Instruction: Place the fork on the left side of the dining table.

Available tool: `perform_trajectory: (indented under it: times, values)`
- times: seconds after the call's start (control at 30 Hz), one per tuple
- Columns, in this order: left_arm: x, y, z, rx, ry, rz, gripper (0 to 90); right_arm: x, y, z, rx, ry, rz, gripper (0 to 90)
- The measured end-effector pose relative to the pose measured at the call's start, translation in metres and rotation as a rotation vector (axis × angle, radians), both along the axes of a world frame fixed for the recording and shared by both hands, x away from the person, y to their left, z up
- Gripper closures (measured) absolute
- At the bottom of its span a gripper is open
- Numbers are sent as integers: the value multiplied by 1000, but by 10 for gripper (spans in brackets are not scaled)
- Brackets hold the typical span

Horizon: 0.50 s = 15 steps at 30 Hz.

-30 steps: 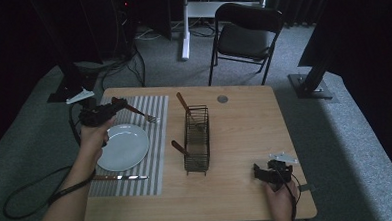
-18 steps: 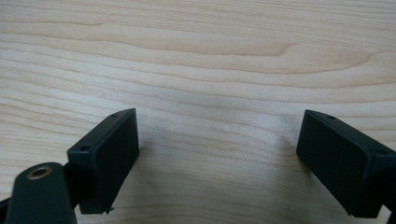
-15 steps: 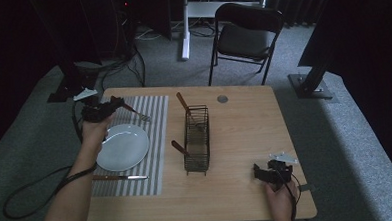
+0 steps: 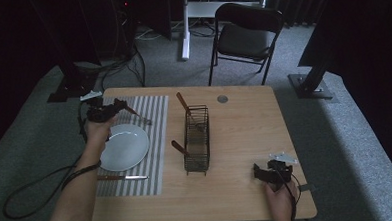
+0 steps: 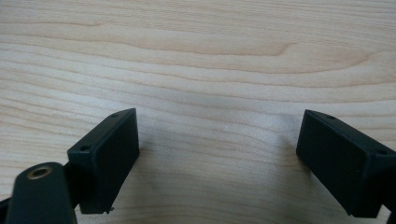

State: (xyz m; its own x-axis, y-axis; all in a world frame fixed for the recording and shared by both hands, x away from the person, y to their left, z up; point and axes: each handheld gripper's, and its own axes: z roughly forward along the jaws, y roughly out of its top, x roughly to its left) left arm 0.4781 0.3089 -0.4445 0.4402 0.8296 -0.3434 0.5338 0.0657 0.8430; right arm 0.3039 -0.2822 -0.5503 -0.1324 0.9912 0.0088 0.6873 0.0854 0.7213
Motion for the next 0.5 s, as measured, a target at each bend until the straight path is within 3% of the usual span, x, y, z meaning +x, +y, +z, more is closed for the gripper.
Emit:
perform_trajectory:
  times: [0.27,0.37,0.4,0.5]
  values:
    - [6,1,-8,-36,0,21,770,0,0,0,1,1,-4,128]
    - [8,3,-14,-53,17,32,767,0,0,0,0,0,-3,128]
    - [9,4,-15,-53,30,56,761,0,0,0,0,0,-3,128]
    - [11,6,-18,10,78,121,677,0,0,0,0,0,-3,128]
